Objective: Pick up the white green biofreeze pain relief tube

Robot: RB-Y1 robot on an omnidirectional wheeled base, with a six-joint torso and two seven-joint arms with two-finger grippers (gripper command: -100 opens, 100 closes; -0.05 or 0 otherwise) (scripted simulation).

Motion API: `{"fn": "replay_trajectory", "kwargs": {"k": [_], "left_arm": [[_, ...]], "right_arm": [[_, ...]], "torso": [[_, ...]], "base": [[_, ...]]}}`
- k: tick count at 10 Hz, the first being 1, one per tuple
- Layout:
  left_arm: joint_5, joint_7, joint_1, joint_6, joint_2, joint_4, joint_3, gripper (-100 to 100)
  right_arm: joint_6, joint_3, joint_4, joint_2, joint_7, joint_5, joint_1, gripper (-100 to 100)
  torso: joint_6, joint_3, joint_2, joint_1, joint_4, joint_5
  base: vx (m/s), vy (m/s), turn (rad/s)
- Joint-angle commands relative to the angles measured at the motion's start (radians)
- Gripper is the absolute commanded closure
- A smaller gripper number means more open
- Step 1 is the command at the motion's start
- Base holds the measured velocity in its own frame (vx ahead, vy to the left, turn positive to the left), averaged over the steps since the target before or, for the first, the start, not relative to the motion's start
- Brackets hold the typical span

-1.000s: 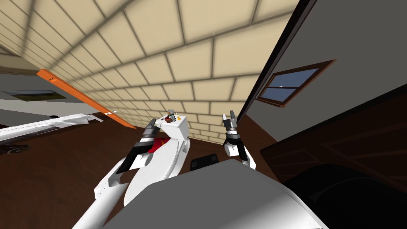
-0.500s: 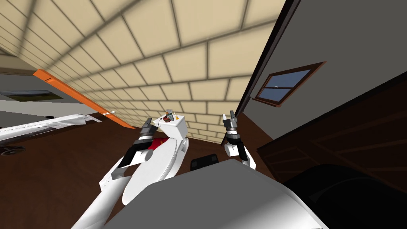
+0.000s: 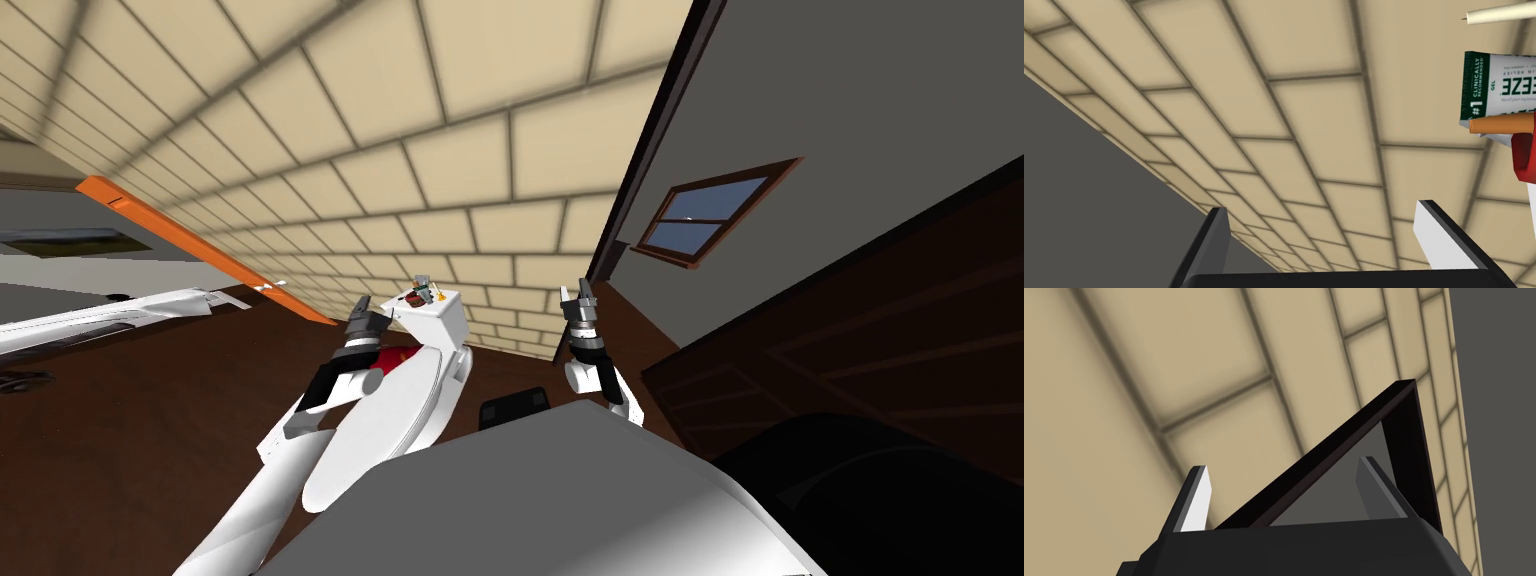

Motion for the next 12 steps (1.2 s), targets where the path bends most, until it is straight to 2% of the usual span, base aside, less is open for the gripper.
{"fn": "replay_trajectory", "kwargs": {"k": [1, 2, 3, 4, 5, 6, 7, 8, 9, 10, 11, 12], "left_arm": [[0.05, 0.01, -0.043, 0.025, -0.007, 0.05, 0.017, -100], [0.064, 0.01, -0.043, 0.025, -0.007, 0.055, 0.017, -100], [0.101, 0.023, -0.08, 0.039, -0.011, 0.106, 0.029, -100], [0.115, 0.023, -0.08, 0.039, -0.011, 0.106, 0.029, -100], [0.153, 0.037, -0.116, 0.052, -0.016, 0.15, 0.04, -100], [0.166, 0.037, -0.116, 0.052, -0.016, 0.159, 0.04, -100], [0.206, 0.052, -0.153, 0.065, -0.021, 0.195, 0.051, -100], [0.215, 0.052, -0.153, 0.065, -0.021, 0.213, 0.051, -100], [0.255, 0.068, -0.19, 0.077, -0.027, 0.252, 0.062, -100], [0.263, 0.068, -0.19, 0.077, -0.027, 0.268, 0.062, -100], [0.303, 0.084, -0.227, 0.089, -0.032, 0.305, 0.072, -100], [0.309, 0.084, -0.227, 0.089, -0.032, 0.323, 0.072, -100]], "right_arm": [[0.0, 0.0, 0.0, 0.0, 0.0, 0.0, 0.0, 0], [0.0, 0.0, 0.0, 0.0, 0.0, 0.0, 0.0, 0], [0.0, 0.0, 0.0, 0.0, 0.0, 0.0, 0.0, 0], [0.0, 0.0, 0.0, 0.0, 0.0, 0.0, 0.0, 0], [0.0, 0.0, 0.0, 0.0, 0.0, 0.0, 0.0, 0], [0.0, 0.0, 0.0, 0.0, 0.0, 0.0, 0.0, 0], [0.0, 0.0, 0.0, 0.0, 0.0, 0.0, 0.0, 0], [0.0, 0.0, 0.0, 0.0, 0.0, 0.0, 0.0, 0], [0.0, 0.0, 0.0, 0.0, 0.0, 0.0, 0.0, 0], [0.0, 0.0, 0.0, 0.0, 0.0, 0.0, 0.0, 0], [0.0, 0.0, 0.0, 0.0, 0.0, 0.0, 0.0, 0], [0.0, 0.0, 0.0, 0.0, 0.0, 0.0, 0.0, 0]], "torso": [[0.0, 0.0, 0.0, 0.0, 0.0, 0.0], [0.0, 0.0, 0.0, -0.001, 0.0, 0.0], [0.0, 0.0, 0.0, 0.0, 0.0, 0.0], [0.0, 0.0, -0.001, 0.0, 0.0, 0.0], [0.0, -0.001, -0.001, 0.0, 0.0, 0.0], [0.0, -0.001, -0.001, 0.0, 0.0, 0.0], [0.0, -0.001, -0.001, 0.0, 0.0, 0.0], [0.0, -0.001, -0.002, 0.0, 0.0, 0.0], [0.0, -0.001, -0.002, 0.0, 0.0, 0.0], [0.0, -0.001, -0.003, 0.0, -0.001, 0.0], [0.0, -0.001, -0.002, 0.001, -0.001, 0.0], [0.0, -0.002, -0.003, 0.001, -0.001, 0.0]], "base": [[-0.029, -0.072, -0.011], [-0.022, -0.065, -0.009], [-0.015, -0.066, -0.011], [-0.01, -0.06, -0.006], [-0.013, -0.067, -0.01], [-0.01, -0.055, -0.005], [-0.004, -0.059, -0.007], [0.003, -0.056, -0.004], [0.008, -0.055, -0.001], [0.008, -0.045, -0.005], [0.025, -0.051, 0.002], [0.02, -0.049, -0.003]]}}
